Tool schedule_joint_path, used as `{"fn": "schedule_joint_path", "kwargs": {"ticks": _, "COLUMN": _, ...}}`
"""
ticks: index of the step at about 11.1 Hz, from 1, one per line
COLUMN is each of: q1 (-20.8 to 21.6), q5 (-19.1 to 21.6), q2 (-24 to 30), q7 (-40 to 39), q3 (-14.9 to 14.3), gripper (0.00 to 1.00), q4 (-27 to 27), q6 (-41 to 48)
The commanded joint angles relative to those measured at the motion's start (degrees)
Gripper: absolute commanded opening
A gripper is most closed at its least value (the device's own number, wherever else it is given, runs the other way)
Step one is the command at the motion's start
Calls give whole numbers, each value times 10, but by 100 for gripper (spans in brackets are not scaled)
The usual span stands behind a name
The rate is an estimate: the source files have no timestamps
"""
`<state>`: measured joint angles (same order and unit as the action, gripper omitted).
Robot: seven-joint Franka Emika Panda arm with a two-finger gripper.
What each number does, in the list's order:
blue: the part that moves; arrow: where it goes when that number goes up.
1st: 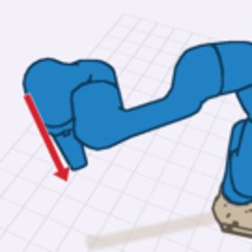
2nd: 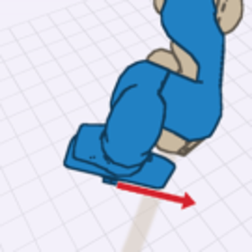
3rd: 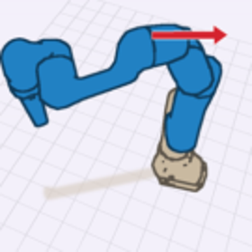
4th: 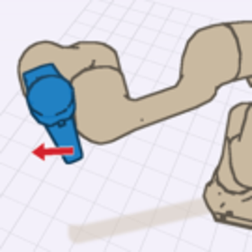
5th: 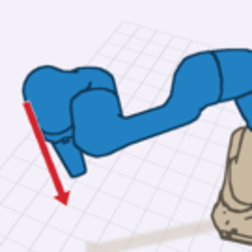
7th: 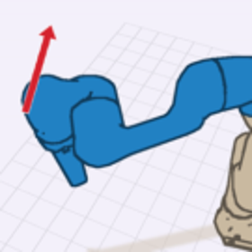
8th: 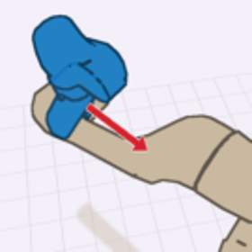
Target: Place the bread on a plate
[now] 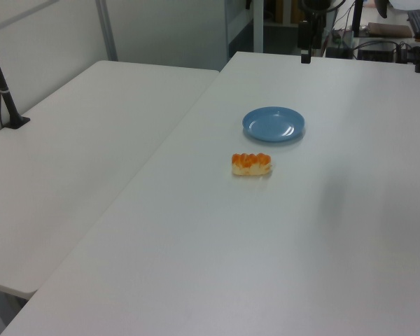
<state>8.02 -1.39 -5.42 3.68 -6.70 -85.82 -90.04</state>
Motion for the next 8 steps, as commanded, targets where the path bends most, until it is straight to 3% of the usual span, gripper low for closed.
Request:
{"fn": "schedule_joint_path", "kwargs": {"ticks": 1, "q1": 7, "q5": 1, "q2": 11, "q7": -10, "q3": -2, "gripper": 100, "q4": -18, "q6": -9}}
{"fn": "schedule_joint_path", "kwargs": {"ticks": 8, "q1": 9, "q5": 0, "q2": -27, "q7": -55, "q3": 2, "gripper": 100, "q4": -34, "q6": -94}}
